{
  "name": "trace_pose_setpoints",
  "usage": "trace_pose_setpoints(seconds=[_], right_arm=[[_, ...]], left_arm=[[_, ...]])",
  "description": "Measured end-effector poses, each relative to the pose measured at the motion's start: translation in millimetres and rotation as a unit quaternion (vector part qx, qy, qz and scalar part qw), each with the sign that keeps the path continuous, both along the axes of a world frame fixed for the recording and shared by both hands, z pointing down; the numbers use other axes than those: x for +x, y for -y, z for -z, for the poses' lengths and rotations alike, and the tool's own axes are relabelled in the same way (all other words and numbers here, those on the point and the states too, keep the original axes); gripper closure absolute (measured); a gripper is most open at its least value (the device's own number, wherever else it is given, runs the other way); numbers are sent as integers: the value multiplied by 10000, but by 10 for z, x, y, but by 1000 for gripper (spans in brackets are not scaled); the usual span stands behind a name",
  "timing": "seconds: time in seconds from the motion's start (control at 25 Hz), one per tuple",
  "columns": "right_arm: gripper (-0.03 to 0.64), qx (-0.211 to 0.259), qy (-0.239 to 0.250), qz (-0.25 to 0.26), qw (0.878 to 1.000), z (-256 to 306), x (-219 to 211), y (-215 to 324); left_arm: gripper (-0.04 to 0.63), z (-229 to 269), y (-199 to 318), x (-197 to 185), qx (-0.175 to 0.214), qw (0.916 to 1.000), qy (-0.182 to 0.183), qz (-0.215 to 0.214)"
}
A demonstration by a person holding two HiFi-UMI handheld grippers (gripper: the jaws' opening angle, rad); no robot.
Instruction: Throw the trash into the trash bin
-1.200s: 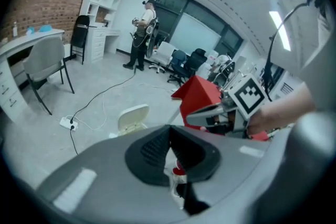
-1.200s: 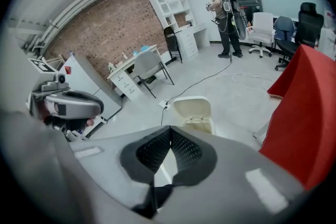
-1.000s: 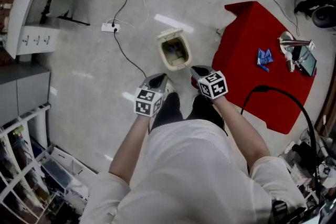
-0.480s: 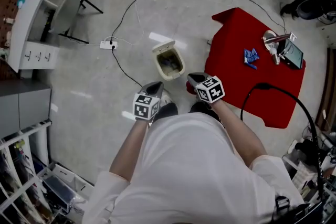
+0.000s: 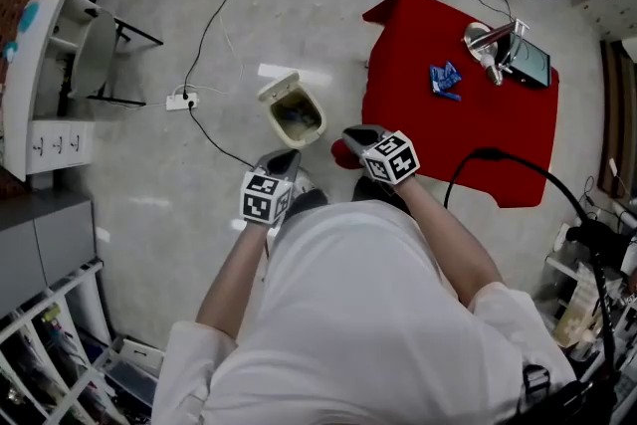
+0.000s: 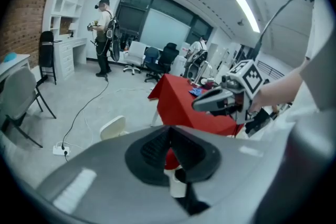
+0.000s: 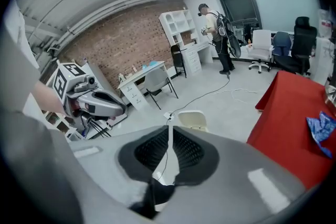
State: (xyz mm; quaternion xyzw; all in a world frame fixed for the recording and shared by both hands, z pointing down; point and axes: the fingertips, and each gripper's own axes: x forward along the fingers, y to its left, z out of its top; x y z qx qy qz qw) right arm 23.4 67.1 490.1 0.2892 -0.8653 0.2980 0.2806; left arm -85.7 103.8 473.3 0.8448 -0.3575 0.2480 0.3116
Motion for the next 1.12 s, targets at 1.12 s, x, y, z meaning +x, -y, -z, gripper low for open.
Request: trace_pose_setpoints(seconds=[1.12], right_arm=[[451, 207, -1033, -1403, 9845, -477, 3028, 1013]], left_arm=[[591, -64, 595, 2290, 0, 9988, 339, -361]])
